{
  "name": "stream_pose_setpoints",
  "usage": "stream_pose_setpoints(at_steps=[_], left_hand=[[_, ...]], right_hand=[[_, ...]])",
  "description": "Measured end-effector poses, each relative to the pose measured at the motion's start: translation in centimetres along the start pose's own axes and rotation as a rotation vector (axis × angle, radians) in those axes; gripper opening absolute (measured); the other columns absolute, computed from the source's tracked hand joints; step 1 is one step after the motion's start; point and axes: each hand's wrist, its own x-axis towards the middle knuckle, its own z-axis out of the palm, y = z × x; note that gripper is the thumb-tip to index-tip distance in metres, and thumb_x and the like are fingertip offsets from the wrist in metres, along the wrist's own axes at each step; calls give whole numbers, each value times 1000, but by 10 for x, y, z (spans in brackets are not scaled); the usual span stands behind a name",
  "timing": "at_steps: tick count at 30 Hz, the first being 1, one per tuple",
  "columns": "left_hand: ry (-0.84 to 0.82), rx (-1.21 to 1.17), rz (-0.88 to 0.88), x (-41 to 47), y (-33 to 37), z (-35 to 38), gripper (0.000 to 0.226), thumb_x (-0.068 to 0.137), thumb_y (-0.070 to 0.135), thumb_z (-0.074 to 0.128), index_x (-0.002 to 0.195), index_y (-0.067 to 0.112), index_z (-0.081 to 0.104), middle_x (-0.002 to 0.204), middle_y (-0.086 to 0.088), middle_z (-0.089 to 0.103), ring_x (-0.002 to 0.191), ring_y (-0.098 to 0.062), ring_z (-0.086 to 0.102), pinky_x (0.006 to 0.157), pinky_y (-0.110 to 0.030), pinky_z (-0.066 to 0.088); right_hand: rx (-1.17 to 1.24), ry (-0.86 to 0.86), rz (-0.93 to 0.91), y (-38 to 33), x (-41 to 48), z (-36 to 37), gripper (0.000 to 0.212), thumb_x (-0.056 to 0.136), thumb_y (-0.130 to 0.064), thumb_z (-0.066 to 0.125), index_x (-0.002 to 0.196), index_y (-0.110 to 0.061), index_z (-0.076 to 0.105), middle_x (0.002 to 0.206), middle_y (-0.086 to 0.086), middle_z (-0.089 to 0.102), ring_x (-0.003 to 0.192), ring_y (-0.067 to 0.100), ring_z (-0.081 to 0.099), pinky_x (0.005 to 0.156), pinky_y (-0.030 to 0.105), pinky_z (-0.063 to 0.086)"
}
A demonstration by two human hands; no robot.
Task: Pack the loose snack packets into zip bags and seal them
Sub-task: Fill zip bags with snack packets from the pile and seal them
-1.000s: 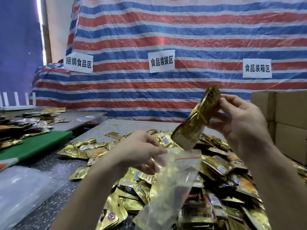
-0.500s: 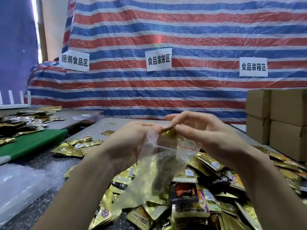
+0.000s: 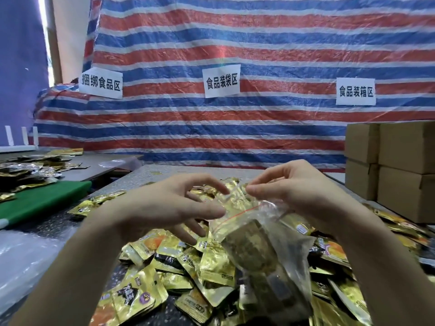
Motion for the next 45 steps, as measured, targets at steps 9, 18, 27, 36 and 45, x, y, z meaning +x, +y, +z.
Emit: stream_pose_setpoints(at_steps=[9,18,27,36,45], left_hand=[[170,129,130,5,2,7,35,86,-15,57,71,14,67,89,-4,75,75,-16,72,61,-21,55],[150,169,106,2,16,17,27,93,2,55,90,15,78,78,2,75,52,-5,59,50,-19,50],[93,-183,44,1,11,13,38,87,-16,45,97,2,77,97,-11,76,51,-14,60,42,-19,47],[90,-216,-4,11,6,20,37,90,-14,41,101,-1,74,70,-10,73,47,-13,59,40,-19,45],[63,-186,28,11,3,17,43,90,-11,42,93,9,80,90,-22,73,53,-16,61,44,-20,47]], right_hand=[[-97,-165,99,-10,-15,-22,24,87,13,62,82,-3,80,70,16,72,52,20,65,47,24,53],[-346,-127,15,-17,-25,-37,46,85,9,54,68,-23,82,86,-3,77,77,17,64,49,21,48],[-111,-79,-79,-8,-21,-55,18,78,-7,62,79,-12,79,85,9,77,68,14,65,52,23,51],[-699,-266,380,92,32,-41,90,70,-25,91,146,-21,43,144,4,52,129,30,53,106,48,47],[-625,4,252,87,32,-65,19,100,-19,60,113,-19,73,106,4,73,85,11,67,72,22,53]])
